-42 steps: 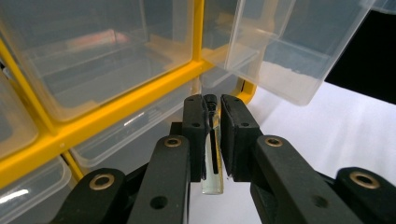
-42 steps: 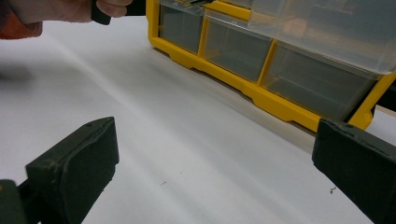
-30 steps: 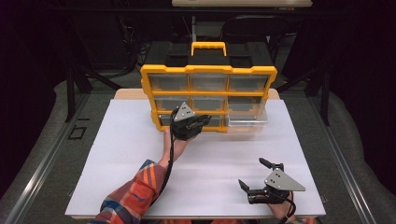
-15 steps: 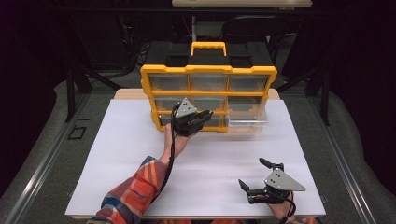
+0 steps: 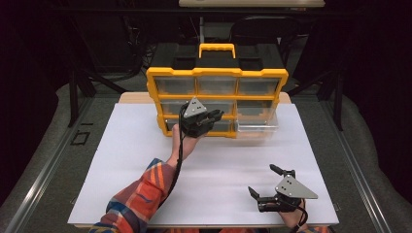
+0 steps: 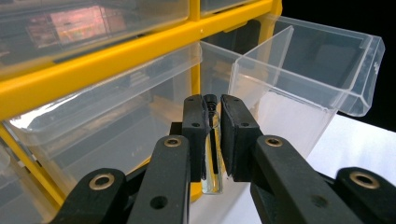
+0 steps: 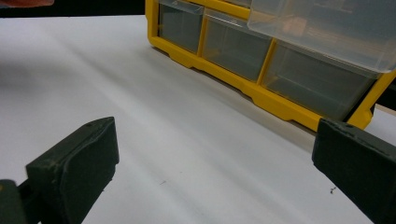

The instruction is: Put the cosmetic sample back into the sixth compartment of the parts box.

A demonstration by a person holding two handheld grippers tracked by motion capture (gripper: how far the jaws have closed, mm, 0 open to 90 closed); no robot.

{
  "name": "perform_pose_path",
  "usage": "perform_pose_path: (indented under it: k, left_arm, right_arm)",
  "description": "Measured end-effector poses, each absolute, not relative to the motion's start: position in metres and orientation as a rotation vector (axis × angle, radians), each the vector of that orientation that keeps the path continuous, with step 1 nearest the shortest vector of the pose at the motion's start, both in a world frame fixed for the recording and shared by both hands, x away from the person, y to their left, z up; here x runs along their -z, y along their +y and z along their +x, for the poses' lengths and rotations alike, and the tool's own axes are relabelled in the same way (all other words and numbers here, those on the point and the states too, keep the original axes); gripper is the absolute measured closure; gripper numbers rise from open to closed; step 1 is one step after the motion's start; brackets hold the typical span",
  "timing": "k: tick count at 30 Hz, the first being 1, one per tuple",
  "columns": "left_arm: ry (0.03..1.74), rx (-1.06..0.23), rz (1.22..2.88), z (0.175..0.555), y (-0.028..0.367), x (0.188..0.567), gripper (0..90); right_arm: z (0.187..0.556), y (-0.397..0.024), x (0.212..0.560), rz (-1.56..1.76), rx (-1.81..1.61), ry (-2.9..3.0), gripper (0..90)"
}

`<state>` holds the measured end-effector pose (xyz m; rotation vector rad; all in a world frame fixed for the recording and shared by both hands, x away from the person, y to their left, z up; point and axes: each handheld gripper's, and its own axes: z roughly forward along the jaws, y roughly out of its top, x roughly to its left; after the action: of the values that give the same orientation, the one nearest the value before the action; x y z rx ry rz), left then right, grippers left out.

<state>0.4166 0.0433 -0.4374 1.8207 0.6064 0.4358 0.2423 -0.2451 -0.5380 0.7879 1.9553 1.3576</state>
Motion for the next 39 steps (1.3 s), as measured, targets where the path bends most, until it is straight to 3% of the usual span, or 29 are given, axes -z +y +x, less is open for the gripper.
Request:
perform_pose_path:
  k: [39]
  left_arm:
    - [0.534,-0.46,1.797,0.418,0.024,0.401,80.7]
  right_arm:
    - [0.242,-0.245,0.538,0.79,-1.357,1.955,0.2]
